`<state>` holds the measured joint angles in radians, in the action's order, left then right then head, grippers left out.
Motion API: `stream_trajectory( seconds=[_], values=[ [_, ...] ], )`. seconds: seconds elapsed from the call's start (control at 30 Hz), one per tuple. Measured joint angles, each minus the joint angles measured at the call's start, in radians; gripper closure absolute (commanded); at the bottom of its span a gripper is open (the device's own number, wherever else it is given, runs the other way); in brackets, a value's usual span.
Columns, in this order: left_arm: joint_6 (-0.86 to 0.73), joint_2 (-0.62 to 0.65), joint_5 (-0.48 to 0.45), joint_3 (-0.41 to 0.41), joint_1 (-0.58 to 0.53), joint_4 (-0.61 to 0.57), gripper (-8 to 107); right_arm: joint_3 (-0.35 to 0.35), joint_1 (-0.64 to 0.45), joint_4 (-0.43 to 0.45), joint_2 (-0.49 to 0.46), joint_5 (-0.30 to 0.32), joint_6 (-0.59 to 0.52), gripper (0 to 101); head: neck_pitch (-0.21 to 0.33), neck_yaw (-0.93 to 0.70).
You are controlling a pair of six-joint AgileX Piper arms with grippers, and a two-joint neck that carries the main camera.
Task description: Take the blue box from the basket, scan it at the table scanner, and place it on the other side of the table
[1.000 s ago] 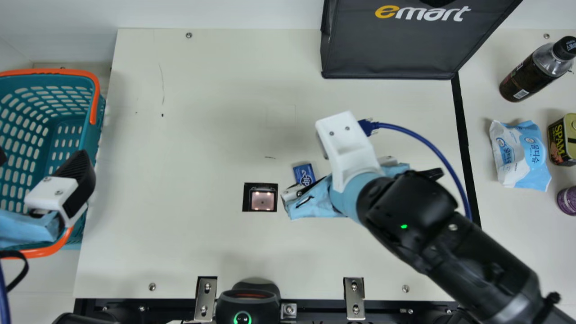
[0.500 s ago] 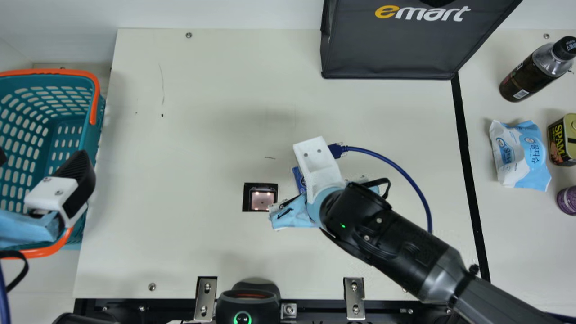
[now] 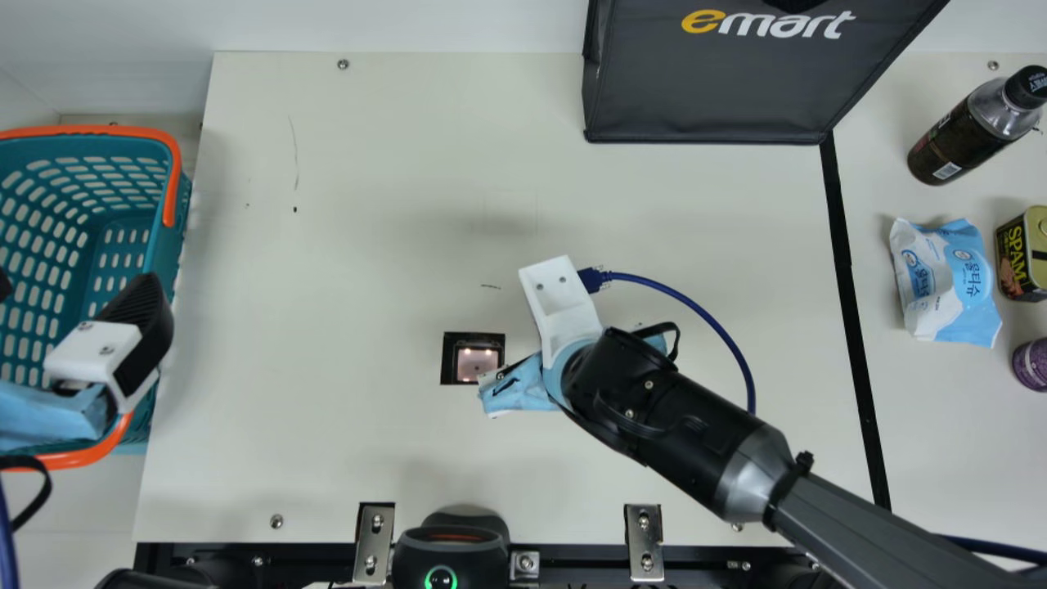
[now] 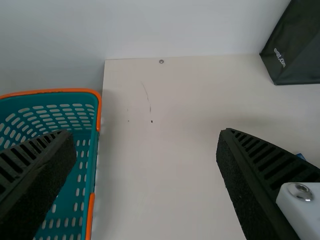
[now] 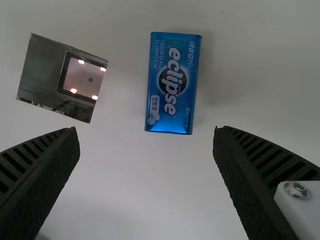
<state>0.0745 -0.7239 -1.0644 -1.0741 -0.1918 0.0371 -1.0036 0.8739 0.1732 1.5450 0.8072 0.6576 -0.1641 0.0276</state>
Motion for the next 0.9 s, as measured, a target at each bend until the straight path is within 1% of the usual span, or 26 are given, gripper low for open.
stream_trajectory(
  seconds=[0.53,0.9],
  values=[
    [0.0,0.0,0.0,0.0,0.0,0.0,9,-0.012,-0.051,-0.023,0.068,-0.045,-0.045,6,0.0,0.002],
    [0.0,0.0,0.0,0.0,0.0,0.0,9,-0.022,-0.069,-0.03,0.108,-0.056,-0.058,6,0.0,0.002]
  ],
)
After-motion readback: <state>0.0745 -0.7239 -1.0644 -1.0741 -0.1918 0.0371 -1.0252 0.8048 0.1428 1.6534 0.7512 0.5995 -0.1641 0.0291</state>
